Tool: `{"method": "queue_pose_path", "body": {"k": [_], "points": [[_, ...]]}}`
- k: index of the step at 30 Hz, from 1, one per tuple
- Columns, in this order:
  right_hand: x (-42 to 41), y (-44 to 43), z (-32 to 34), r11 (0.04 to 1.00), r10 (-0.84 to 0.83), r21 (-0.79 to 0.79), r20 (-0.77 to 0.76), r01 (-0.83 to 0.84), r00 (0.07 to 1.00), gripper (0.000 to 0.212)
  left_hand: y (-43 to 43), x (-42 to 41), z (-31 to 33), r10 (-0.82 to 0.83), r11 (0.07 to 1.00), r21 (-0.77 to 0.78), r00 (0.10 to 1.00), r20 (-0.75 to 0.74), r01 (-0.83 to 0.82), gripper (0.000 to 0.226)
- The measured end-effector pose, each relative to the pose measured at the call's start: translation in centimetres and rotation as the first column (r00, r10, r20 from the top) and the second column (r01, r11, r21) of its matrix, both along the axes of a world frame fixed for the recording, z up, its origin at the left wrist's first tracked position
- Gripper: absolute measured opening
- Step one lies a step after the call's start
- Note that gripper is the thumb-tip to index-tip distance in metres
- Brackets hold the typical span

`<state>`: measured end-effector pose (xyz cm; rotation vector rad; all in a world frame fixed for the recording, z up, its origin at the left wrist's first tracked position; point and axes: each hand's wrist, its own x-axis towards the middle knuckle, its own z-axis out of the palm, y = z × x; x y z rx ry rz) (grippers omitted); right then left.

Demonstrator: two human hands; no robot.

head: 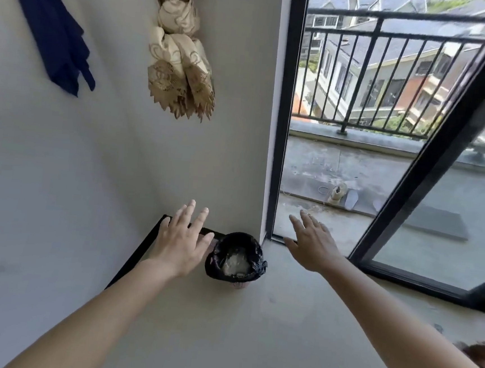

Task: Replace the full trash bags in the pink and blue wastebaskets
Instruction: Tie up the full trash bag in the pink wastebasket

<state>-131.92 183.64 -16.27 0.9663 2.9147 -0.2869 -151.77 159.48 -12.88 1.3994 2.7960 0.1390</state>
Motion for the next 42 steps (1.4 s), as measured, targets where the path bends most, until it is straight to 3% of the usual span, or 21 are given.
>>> {"method": "queue_pose_path", "body": {"k": [11, 17, 25, 29, 35, 38, 40, 42], "points": [[-15.2, 10.6, -7.2, 0.989, -0.089, -0.106, 0.144, 0.104, 0.986, 0.066, 14.9, -19.1, -7.0, 0.003, 0.992, -0.121, 0.974, 0.227, 0.025, 0.065], [-18.5, 13.9, -11.6, 0.971, -0.092, -0.200, 0.192, 0.131, 0.977, 0.066, 19.5, -22.1, -11.4, 0.100, 0.986, -0.160, 0.922, 0.374, -0.042, 0.063], [-20.3, 18.3, -28.7, 0.906, -0.054, -0.388, 0.295, 0.171, 0.954, 0.064, 22.5, -21.0, -28.4, 0.394, 0.911, -0.323, 0.774, 0.496, -0.257, 0.063], [-20.4, 18.5, -39.3, 0.877, -0.089, -0.426, 0.310, 0.222, 0.947, 0.056, 23.2, -20.1, -39.4, 0.449, 0.893, -0.313, 0.703, 0.552, -0.324, 0.062], [-21.1, 15.5, -55.1, 0.740, -0.327, -0.554, 0.199, 0.381, 0.924, 0.048, 21.3, -20.0, -56.3, 0.490, 0.864, -0.221, 0.657, 0.573, -0.452, 0.057], [-22.0, 14.1, -62.1, 0.672, -0.472, -0.594, 0.115, 0.441, 0.874, 0.052, 19.0, -20.6, -63.3, 0.551, 0.789, -0.115, 0.612, 0.567, -0.604, 0.057], [-22.8, 14.0, -66.2, 0.599, -0.603, -0.626, 0.059, 0.500, 0.796, 0.060, 17.4, -21.4, -67.6, 0.613, 0.677, -0.055, 0.521, 0.594, -0.734, 0.065], [-23.7, 14.4, -69.8, 0.430, -0.755, -0.714, 0.050, 0.553, 0.653, 0.072, 16.3, -22.4, -71.6, 0.629, 0.597, -0.041, 0.436, 0.644, -0.801, 0.082]]}}
